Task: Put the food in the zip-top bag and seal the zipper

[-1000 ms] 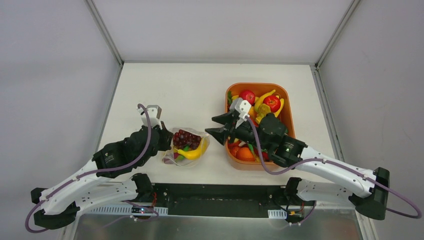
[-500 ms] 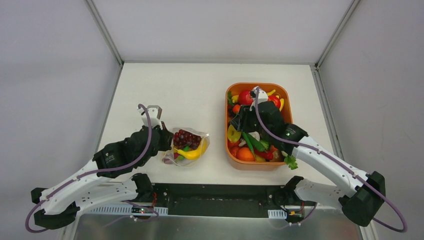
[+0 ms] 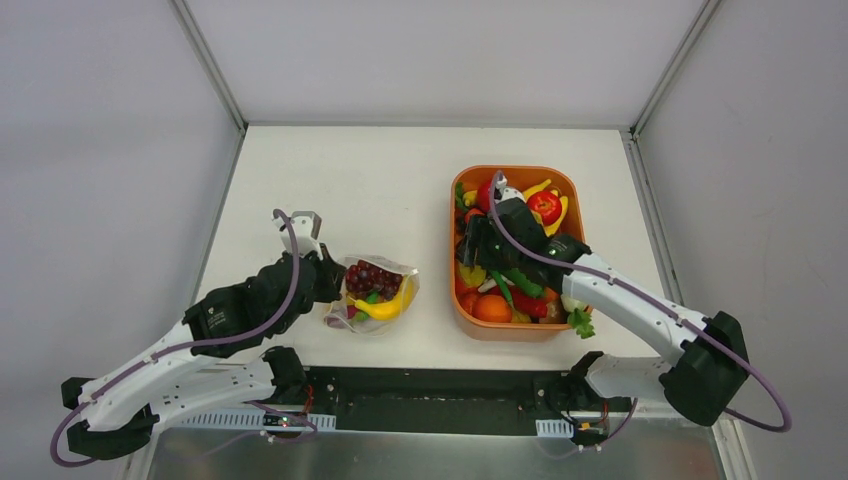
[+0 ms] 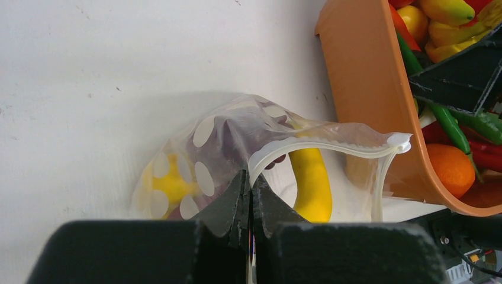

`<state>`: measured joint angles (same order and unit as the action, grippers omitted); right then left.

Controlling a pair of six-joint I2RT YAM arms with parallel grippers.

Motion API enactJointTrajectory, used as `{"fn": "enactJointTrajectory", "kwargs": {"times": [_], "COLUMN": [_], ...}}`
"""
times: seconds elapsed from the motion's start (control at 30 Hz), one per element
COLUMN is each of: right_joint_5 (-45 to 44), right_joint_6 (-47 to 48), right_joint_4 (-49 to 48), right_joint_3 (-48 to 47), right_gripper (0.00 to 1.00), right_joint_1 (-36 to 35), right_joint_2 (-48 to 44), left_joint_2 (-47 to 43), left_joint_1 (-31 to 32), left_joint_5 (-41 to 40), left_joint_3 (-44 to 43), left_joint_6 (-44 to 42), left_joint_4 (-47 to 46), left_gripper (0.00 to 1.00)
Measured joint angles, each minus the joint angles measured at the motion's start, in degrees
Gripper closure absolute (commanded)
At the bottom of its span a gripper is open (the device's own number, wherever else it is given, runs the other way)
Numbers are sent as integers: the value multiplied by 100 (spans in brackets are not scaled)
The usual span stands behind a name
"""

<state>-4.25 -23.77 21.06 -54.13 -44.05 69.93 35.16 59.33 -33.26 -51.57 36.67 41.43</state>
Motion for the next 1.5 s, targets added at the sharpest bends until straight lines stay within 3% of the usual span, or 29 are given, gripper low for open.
{"fn": "enactJointTrajectory", "kwargs": {"times": [0.13, 0.53, 0.8, 0.97, 1.03, 1.3, 1.5], "right_joint_5": [-468, -817, -660, -638, -581, -608, -575], "right_joint_6": [-76, 125, 542, 601, 581, 564, 564], "right_joint_4": [39, 61, 339, 522, 461, 452, 323], "right_joint_3": [-52, -212, -400, -568, -568, -525, -109], "right_gripper": [29, 34, 30, 46, 58, 65, 67], "right_joint_1": [0, -35, -42, -42, -31, -15, -2], "right_joint_2": [111, 525, 769, 1073, 1121, 938, -7], "left_joint_2": [-66, -76, -24, 55, 57, 59, 57], "left_joint_1": [0, 0, 0, 0, 0, 0, 0], "left_joint_5": [0, -2, 0, 2, 2, 2, 2], "left_joint_3": [48, 94, 98, 98, 98, 98, 98], "left_joint_6": [2, 4, 2, 2, 2, 2, 2], "left_joint_4": [0, -2, -11, -11, -11, -11, -11], "left_gripper": [100, 99, 99, 99, 99, 99, 99]}}
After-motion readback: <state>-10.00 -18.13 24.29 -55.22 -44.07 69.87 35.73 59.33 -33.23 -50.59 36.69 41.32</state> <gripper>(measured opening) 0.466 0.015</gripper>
